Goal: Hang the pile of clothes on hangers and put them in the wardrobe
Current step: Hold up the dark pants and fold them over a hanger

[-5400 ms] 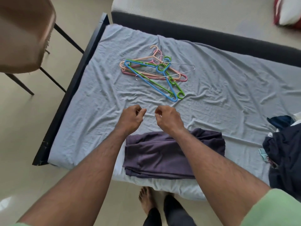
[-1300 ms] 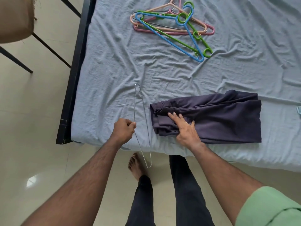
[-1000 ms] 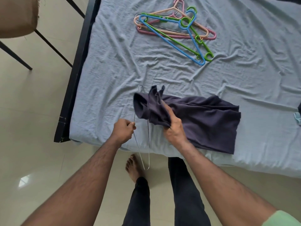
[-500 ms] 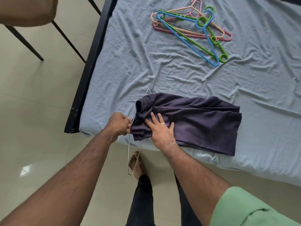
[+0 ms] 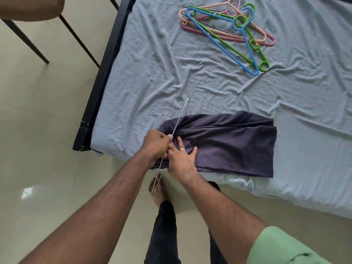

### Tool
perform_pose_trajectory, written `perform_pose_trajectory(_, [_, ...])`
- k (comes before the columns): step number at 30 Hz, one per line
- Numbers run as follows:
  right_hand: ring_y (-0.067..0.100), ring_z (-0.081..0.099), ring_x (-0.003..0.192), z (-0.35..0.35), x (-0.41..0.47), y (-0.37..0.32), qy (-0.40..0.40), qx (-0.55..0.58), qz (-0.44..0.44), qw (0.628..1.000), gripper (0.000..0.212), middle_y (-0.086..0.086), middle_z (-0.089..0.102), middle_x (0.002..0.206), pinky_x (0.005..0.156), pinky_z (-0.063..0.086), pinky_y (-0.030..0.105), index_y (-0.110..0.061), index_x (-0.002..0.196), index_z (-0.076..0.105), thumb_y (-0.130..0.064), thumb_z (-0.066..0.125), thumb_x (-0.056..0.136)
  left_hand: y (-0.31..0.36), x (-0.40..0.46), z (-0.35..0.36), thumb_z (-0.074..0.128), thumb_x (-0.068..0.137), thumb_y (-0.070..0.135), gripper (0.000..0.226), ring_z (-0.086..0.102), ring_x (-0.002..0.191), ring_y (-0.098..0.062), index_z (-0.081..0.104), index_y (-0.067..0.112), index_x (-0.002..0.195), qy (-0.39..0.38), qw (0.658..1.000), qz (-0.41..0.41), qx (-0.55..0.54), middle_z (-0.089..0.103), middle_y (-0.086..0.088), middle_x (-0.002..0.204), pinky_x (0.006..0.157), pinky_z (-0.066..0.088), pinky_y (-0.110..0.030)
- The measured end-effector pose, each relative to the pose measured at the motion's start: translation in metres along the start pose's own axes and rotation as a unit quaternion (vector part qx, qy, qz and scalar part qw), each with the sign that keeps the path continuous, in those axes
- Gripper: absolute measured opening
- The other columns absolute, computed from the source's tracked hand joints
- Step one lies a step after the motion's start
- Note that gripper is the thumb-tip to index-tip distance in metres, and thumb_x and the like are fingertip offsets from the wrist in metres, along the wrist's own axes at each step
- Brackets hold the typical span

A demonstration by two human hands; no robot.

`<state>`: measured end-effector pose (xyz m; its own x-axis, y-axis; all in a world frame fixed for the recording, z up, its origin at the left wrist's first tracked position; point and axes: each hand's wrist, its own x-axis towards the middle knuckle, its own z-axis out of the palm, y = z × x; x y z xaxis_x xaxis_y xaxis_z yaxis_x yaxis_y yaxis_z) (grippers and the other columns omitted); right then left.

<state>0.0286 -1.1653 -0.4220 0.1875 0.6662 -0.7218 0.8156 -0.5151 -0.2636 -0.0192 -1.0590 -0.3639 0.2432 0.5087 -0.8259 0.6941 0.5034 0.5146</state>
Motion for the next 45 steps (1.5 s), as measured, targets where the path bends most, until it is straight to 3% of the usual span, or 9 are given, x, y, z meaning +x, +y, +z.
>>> perform_pose_trajectory(4, [0.022, -0.023, 0.153, -0.011, -0.003, 0.012, -0.101, -0.055, -0.032, 0.993, 0.081, -0.001, -0.004, 0.17, 0.113, -0.013, 0.074, -0.029, 0.161, 0.02, -0.06, 0.053, 0.094, 0.005, -0.019, 0.025, 0.048, 0.103, 0.007, 0.025, 0.069, 0.057, -0.022, 0.065, -0.009, 0.093, -0.076, 0.996, -0.004, -0.045, 0.063, -0.014, 0.068, 0.052, 0.056, -0.031])
perform_pose_trajectory(8, [0.017, 0.022, 0.151, -0.018, -0.013, 0.025, -0.06, 0.161, -0.047, 0.984, 0.077, -0.003, 0.046, 0.153, 0.121, -0.01, 0.057, -0.031, 0.151, 0.042, -0.053, 0.068, 0.083, 0.01, -0.022, 0.034, 0.052, 0.101, 0.009, 0.017, 0.071, 0.063, -0.029, 0.061, 0.005, 0.087, -0.036, 0.998, 0.023, -0.052, 0.064, -0.011, 0.065, 0.048, 0.048, -0.022])
perform_pose_trajectory(10, [0.013, 0.054, 0.126, -0.015, -0.022, 0.026, -0.015, 0.364, -0.013, 0.931, 0.05, -0.014, 0.07, 0.114, 0.122, 0.023, 0.052, -0.03, 0.128, 0.062, -0.041, 0.073, 0.08, 0.013, -0.022, 0.033, 0.058, 0.1, 0.015, 0.015, 0.072, 0.062, -0.025, 0.063, 0.007, 0.088, -0.02, 0.998, 0.054, -0.032, 0.066, -0.007, 0.063, 0.053, 0.05, -0.023])
perform_pose_trajectory(12, [0.007, 0.066, 0.096, -0.011, -0.029, 0.02, 0.047, 0.49, 0.036, 0.87, 0.01, -0.015, 0.072, 0.087, 0.095, 0.053, 0.035, -0.031, 0.1, 0.066, -0.027, 0.068, 0.091, 0.013, -0.016, 0.028, 0.062, 0.097, 0.032, 0.021, 0.072, 0.066, -0.019, 0.068, 0.015, 0.087, 0.028, 0.99, 0.12, 0.063, 0.071, 0.0, 0.064, 0.065, 0.054, -0.028])
perform_pose_trajectory(17, [0.017, 0.072, 0.074, -0.015, -0.012, 0.013, 0.171, 0.652, 0.125, 0.728, 0.024, 0.001, 0.076, 0.081, 0.081, 0.058, 0.037, -0.018, 0.083, 0.057, -0.02, 0.047, 0.106, -0.028, 0.007, -0.009, 0.073, 0.081, 0.055, 0.053, 0.059, 0.113, -0.03, 0.056, 0.02, 0.118, 0.219, 0.959, 0.008, 0.18, 0.061, -0.007, 0.118, 0.095, 0.049, -0.043])
perform_pose_trajectory(20, [0.02, 0.069, 0.059, -0.018, -0.003, 0.027, 0.174, 0.695, 0.134, 0.685, 0.026, 0.002, 0.071, 0.068, 0.072, 0.058, 0.045, -0.015, 0.084, 0.052, -0.013, 0.042, 0.108, -0.071, 0.019, -0.022, 0.082, 0.072, 0.055, 0.095, 0.05, 0.125, -0.039, 0.033, 0.013, 0.142, 0.158, 0.968, -0.117, 0.155, 0.045, -0.018, 0.142, 0.102, 0.048, -0.049])
perform_pose_trajectory(26, [0.018, 0.059, 0.054, -0.033, -0.017, 0.065, 0.157, 0.696, 0.163, 0.682, 0.028, 0.005, 0.058, 0.065, 0.062, 0.061, 0.038, -0.015, 0.081, 0.054, -0.014, 0.045, 0.107, -0.088, 0.033, 0.001, 0.084, 0.072, 0.051, 0.075, 0.062, 0.103, -0.034, 0.036, 0.02, 0.121, 0.142, 0.979, -0.148, 0.01, 0.057, -0.008, 0.12, 0.082, 0.055, -0.049])
perform_pose_trajectory(38, [0.025, 0.068, 0.058, -0.031, -0.067, 0.149, 0.206, 0.601, 0.217, 0.741, 0.024, 0.003, 0.066, 0.066, 0.064, 0.063, 0.048, -0.018, 0.08, 0.064, -0.018, 0.057, 0.103, -0.061, 0.041, -0.021, 0.062, 0.097, 0.03, 0.025, 0.061, 0.1, -0.043, 0.06, 0.005, 0.098, 0.184, 0.963, -0.066, 0.183, 0.066, -0.026, 0.107, 0.087, 0.054, -0.048])
perform_pose_trajectory(45, [0.015, 0.057, 0.056, -0.037, -0.053, 0.139, 0.178, 0.663, 0.159, 0.709, 0.019, 0.002, 0.06, 0.066, 0.062, 0.058, 0.039, -0.02, 0.094, 0.068, -0.015, 0.054, 0.105, -0.031, 0.009, 0.018, 0.078, 0.081, 0.037, 0.064, 0.045, 0.122, -0.037, 0.051, 0.015, 0.135, 0.229, 0.823, 0.211, 0.474, 0.046, -0.019, 0.136, 0.094, 0.039, -0.056])
